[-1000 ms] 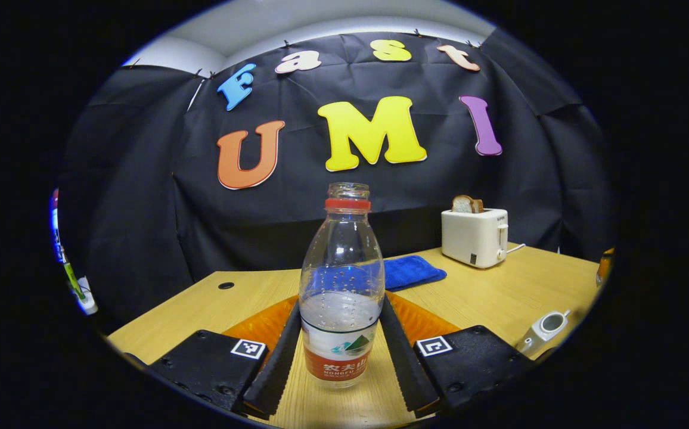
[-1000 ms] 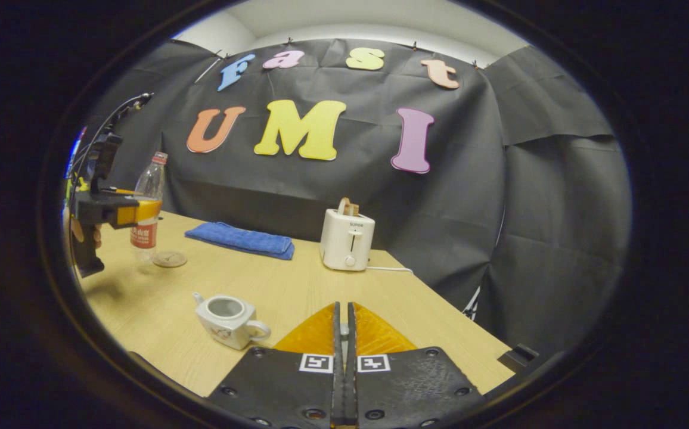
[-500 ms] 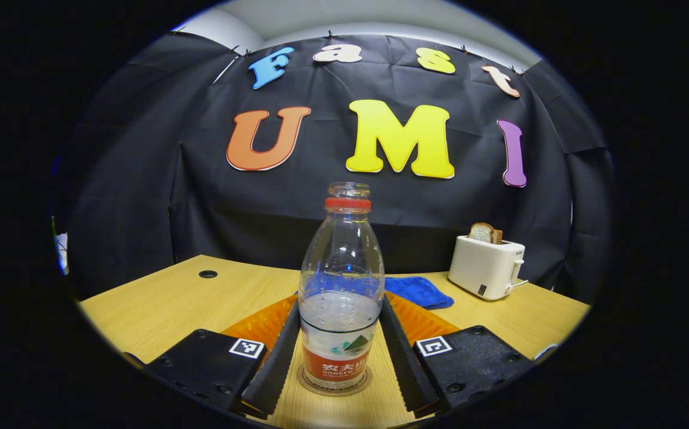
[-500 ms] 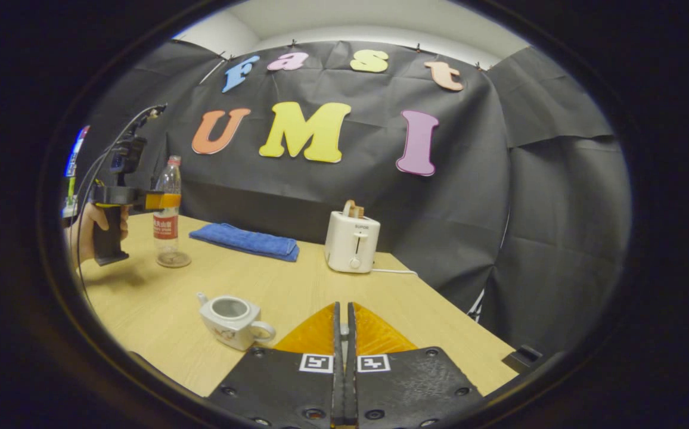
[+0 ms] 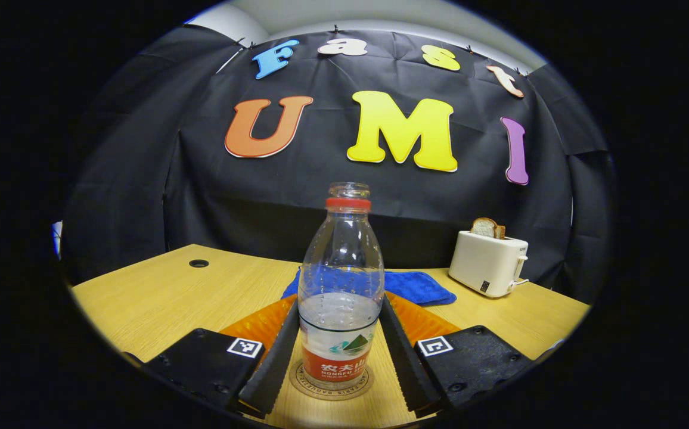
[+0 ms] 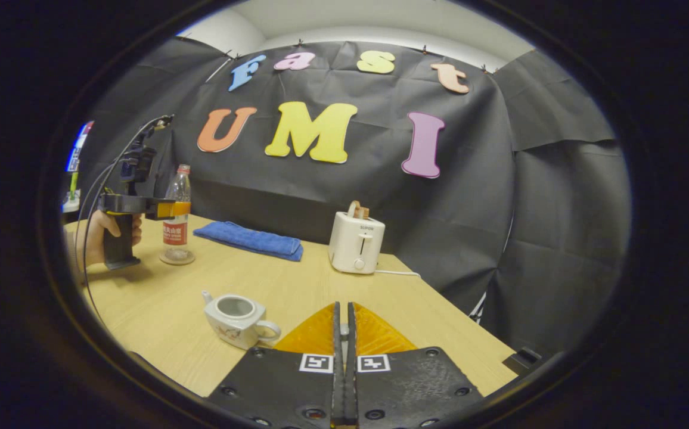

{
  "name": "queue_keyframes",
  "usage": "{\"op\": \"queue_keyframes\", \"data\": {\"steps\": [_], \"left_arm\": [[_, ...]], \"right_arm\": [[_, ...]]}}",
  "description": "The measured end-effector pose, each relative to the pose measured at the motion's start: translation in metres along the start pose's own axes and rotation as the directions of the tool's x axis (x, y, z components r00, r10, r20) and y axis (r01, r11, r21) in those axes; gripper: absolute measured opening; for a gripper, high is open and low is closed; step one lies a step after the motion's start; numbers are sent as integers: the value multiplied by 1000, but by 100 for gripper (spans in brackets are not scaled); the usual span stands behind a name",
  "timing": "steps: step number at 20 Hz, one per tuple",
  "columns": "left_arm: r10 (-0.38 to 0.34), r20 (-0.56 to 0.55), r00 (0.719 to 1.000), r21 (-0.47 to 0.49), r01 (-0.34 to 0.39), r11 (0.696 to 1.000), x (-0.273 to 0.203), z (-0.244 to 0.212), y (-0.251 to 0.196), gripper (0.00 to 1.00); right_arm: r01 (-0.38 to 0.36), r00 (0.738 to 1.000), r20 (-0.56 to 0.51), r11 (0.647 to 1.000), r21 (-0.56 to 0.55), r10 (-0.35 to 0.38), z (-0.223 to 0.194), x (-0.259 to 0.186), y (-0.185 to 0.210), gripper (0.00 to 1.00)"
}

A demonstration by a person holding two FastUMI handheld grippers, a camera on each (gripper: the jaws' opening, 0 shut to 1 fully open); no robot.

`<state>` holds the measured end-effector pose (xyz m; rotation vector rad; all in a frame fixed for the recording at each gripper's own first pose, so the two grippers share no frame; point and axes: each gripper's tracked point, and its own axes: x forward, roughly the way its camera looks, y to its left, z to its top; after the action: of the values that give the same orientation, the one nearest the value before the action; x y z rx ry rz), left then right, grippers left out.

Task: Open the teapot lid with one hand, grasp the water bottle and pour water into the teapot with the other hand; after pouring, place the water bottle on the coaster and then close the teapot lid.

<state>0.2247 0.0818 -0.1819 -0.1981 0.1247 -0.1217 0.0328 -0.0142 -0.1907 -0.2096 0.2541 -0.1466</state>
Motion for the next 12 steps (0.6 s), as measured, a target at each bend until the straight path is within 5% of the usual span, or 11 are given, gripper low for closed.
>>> {"op": "queue_keyframes", "data": {"steps": [12], "left_arm": [[-11, 11, 1000, 47, 10, 999, -6, 2, -4, 97]], "right_arm": [[12, 1000, -12, 1000, -10, -12, -2, -2, -1, 0]]}}
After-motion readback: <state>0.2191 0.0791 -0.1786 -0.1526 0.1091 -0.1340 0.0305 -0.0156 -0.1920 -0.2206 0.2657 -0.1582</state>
